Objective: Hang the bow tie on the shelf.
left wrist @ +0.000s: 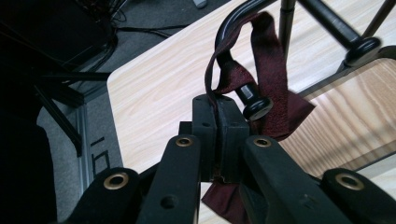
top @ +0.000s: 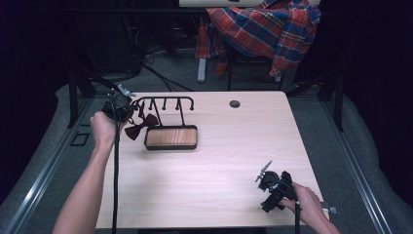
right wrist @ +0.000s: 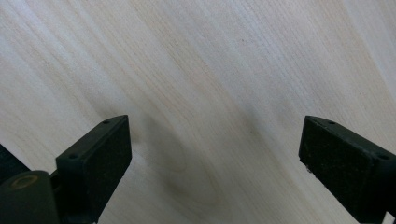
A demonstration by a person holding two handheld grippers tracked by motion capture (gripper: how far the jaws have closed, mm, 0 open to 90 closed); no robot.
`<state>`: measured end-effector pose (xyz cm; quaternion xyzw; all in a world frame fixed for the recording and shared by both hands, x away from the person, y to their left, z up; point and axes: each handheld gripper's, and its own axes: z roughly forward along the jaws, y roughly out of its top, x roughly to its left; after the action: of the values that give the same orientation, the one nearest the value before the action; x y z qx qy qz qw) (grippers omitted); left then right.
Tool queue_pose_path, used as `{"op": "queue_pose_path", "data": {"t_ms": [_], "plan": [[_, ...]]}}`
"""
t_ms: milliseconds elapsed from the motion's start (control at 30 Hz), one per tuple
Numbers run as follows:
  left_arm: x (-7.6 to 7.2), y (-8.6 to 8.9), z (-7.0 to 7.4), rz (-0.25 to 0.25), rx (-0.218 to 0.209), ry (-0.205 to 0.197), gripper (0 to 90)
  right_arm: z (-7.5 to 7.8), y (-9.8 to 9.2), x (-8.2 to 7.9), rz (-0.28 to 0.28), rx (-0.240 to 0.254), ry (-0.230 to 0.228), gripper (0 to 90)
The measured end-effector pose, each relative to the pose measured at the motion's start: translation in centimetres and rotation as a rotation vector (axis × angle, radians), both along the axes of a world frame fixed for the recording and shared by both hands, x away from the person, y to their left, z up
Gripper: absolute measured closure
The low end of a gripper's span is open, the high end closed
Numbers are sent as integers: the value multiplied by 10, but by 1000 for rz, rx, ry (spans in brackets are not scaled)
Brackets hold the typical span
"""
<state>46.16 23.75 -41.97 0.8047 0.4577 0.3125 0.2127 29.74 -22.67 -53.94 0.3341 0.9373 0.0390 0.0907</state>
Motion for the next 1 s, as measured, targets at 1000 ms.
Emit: {"op": "queue_pose_path", "data": {"t_ms": [1000], "plan": [[15,1,-24,40,-52,17,836,-1,0,0,-1,7,9,92]]}}
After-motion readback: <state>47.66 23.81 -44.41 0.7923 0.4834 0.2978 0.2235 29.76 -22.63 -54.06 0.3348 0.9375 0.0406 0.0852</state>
